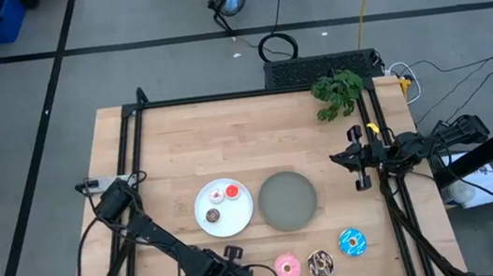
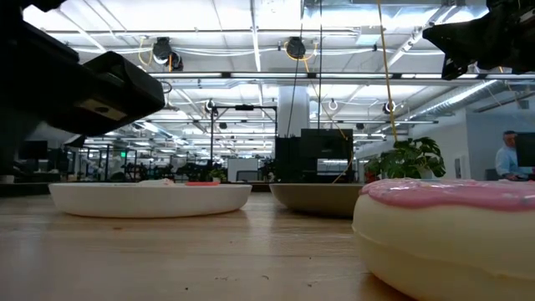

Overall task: Pick & Place donuts
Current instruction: Put the small blue donut on the white plate

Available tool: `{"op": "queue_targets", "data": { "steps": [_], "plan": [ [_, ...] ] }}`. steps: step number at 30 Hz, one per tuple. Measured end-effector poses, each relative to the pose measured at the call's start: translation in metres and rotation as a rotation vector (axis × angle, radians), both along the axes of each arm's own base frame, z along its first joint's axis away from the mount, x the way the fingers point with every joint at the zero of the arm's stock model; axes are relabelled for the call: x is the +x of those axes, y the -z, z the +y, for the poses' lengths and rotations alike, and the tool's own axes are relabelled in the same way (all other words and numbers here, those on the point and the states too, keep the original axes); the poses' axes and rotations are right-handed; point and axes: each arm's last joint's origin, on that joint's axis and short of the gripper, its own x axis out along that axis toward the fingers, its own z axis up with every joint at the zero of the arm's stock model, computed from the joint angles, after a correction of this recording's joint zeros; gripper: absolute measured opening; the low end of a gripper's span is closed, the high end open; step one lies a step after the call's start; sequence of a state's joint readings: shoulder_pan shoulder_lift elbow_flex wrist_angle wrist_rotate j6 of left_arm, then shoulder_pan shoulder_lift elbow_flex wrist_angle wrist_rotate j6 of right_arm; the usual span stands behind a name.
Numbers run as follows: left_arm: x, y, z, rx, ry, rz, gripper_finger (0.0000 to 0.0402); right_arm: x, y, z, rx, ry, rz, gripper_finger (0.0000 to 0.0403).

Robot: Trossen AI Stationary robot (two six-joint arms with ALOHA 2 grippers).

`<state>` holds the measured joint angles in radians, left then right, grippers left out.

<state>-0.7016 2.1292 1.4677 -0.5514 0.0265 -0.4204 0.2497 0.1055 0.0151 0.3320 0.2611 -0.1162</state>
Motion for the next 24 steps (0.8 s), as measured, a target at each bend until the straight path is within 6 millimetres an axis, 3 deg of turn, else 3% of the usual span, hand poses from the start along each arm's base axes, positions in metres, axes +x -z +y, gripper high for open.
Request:
{"op": "queue_targets", "data": {
  "steps": [3, 5, 12, 19, 24],
  "plan": [
    [0.0, -0.001, 0.001, -0.011, 0.007, 0.015, 0.0038, 0.0, 0.0, 0.0, 0.0, 0.0, 0.0, 0.0004],
    [0.0, -0.001, 0.002, -0.006, 0.003, 0.023, 0.0015, 0.0, 0.0, 0.0, 0.0, 0.0, 0.0, 0.0004],
    [-0.004, -0.015, 0.007, -0.002, 0.017, 0.017, 0.0038, 0.0, 0.0, 0.0, 0.0, 0.0, 0.0, 0.0004],
    [-0.02, -0.077, 0.025, 0.055, -0.029, -0.096, 0.0008, 0.0, 0.0, 0.0, 0.0, 0.001, 0.0, 0.0004],
    [-0.037, -0.129, 0.042, 0.069, -0.059, -0.235, 0.0026, 0.0, 0.0, 0.0, 0.0, 0.001, 0.0, 0.0004]
  ]
}}
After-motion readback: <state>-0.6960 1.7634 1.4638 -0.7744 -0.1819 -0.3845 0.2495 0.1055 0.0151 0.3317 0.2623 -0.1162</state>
